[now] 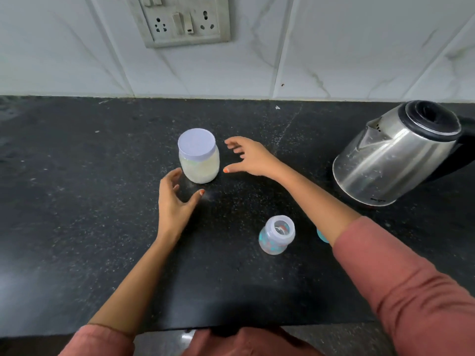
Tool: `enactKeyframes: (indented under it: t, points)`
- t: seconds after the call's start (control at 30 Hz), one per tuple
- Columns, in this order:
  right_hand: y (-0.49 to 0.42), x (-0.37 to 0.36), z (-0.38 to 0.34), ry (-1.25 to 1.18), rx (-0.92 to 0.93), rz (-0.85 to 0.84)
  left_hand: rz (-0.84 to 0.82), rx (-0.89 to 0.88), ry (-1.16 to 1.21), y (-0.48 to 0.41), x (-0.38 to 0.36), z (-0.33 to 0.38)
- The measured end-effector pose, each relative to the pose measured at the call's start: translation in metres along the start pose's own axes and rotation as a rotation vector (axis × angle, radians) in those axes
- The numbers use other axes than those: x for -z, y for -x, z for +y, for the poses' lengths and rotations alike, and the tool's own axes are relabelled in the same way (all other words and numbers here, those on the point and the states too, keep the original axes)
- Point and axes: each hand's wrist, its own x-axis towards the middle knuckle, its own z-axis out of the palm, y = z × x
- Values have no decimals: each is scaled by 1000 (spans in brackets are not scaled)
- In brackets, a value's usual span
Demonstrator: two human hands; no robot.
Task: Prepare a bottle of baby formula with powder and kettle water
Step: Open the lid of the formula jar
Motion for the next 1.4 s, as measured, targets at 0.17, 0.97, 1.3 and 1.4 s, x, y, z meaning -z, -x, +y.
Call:
enactKeyframes:
  t: [0.17,0.97,1.3,1.4]
  points:
    - [-30,-19,-10,-61,-13,-72,-178,6,48,-44,-1,-16]
    - [45,-39,-44,-10,47,0,-242,1,42,8,36,22]
    - [92,-66,-41,93,-33,-22,-265,27,33,59,46,17]
    - [100,-73,-41,143,-53,-34,-264,43,28,70,47,15]
